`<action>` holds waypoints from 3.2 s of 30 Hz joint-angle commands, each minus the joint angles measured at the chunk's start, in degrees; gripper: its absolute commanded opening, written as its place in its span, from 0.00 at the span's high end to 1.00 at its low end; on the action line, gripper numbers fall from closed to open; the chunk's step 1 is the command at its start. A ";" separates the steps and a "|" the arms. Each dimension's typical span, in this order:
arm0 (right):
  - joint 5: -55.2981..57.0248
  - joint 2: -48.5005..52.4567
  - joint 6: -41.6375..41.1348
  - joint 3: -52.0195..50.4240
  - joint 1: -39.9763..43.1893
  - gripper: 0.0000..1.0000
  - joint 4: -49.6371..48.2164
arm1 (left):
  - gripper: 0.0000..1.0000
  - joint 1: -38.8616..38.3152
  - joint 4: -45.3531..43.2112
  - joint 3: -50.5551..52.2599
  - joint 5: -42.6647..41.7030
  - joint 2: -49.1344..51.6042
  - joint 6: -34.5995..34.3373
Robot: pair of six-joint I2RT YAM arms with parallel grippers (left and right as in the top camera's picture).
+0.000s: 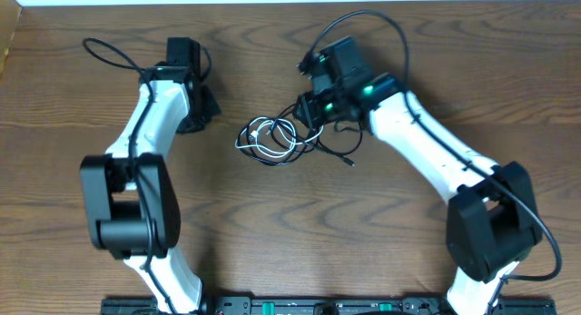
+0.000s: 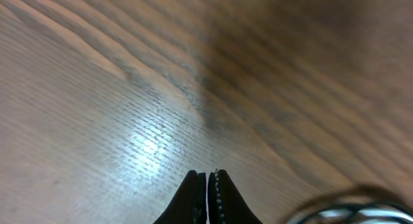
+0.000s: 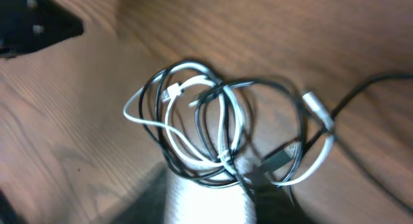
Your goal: Untangle cables
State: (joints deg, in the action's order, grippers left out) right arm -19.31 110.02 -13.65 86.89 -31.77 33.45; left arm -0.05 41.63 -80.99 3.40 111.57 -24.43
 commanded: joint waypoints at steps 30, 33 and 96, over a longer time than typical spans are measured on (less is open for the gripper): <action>23.45 19.43 -7.72 -0.76 -5.77 0.94 -12.33 | 0.53 -1.42 -6.16 0.44 -29.29 3.54 10.19; 23.12 21.38 -6.45 -0.74 -5.77 0.95 -15.78 | 0.53 -1.53 -6.45 0.44 -29.27 3.54 10.19; -2.43 13.18 -5.53 6.03 -5.49 0.99 -26.80 | 0.42 3.63 -5.51 0.42 -53.96 3.52 26.38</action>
State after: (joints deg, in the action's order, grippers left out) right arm -18.15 124.42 -17.56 92.23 -37.93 6.52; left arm 3.75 36.03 -80.79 -43.05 115.31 -2.70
